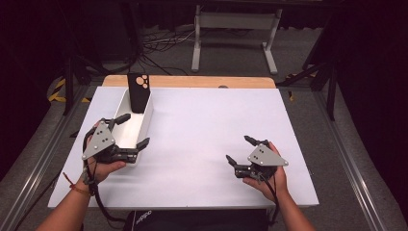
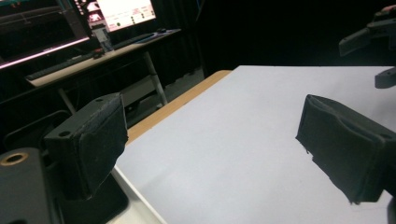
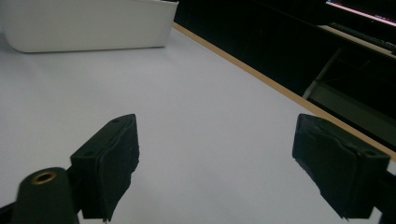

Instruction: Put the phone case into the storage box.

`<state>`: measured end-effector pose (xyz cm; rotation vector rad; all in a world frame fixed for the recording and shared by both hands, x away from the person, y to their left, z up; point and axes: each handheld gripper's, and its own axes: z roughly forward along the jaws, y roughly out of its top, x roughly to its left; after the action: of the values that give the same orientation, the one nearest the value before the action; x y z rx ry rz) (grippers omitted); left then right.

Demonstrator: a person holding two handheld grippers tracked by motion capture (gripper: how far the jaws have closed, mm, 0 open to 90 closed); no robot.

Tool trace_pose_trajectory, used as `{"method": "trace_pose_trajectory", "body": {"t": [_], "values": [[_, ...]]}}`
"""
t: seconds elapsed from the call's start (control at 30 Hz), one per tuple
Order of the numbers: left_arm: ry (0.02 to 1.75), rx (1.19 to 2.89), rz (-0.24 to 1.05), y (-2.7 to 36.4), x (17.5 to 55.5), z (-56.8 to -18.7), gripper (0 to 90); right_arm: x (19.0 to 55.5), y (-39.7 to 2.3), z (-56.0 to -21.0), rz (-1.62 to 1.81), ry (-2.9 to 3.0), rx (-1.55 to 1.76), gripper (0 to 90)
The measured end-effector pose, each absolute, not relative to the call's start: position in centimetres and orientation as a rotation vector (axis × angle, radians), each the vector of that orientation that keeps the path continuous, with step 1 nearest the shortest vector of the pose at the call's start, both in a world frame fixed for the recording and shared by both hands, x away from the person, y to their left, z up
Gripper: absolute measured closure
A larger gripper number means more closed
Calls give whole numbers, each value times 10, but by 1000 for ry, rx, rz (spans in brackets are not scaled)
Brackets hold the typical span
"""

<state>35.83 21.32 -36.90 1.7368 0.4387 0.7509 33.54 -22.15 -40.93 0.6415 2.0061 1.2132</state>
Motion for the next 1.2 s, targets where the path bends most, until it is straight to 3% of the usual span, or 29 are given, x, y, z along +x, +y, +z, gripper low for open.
{"method": "trace_pose_trajectory", "body": {"t": [1.2], "values": [[407,1866,643,190,332,-413,39,330,-225,-407,1225,1997,637,156]]}}
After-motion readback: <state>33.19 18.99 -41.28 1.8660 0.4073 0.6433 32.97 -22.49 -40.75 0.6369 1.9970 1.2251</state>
